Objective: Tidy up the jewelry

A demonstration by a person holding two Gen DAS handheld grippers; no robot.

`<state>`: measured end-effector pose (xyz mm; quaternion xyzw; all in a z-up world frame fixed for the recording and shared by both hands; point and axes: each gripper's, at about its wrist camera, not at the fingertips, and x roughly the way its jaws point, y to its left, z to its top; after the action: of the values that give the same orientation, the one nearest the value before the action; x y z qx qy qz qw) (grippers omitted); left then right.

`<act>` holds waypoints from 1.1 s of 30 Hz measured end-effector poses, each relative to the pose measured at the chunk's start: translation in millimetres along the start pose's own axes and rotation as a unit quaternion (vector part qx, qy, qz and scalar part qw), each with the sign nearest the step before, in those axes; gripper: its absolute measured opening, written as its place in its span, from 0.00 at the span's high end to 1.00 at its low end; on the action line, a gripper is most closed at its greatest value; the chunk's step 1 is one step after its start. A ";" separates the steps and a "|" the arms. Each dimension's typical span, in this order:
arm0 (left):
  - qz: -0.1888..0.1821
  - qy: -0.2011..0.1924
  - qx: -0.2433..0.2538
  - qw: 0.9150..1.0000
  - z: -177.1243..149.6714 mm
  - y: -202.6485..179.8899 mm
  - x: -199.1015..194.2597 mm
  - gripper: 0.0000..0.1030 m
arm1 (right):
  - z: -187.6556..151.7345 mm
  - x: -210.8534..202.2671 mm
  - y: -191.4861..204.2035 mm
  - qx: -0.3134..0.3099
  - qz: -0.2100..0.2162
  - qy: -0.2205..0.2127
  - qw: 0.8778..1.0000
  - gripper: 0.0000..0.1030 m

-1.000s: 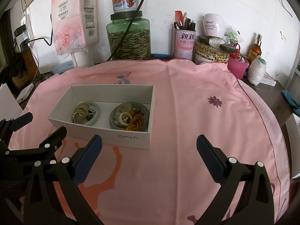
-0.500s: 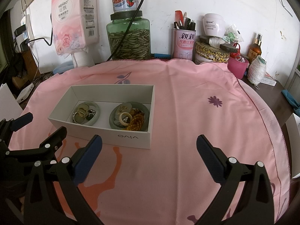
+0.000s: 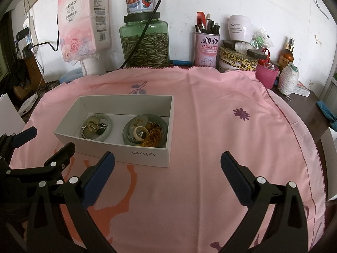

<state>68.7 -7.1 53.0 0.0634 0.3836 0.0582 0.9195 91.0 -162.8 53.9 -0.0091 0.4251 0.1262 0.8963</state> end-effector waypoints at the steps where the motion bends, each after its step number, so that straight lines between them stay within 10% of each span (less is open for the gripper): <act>1: 0.000 0.000 0.000 1.000 0.0 0.0 0.0 0.08 | 0.4 -0.1 0.6 0.000 0.000 0.000 1.000 0.07; 33: -0.005 0.001 -0.002 1.000 -1.2 -0.3 -0.8 0.09 | -0.9 0.3 0.6 0.002 0.002 0.000 1.000 0.07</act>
<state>67.3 -7.4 52.7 0.0595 0.3849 0.0541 0.9194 90.3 -162.3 53.2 -0.0059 0.4253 0.1274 0.8960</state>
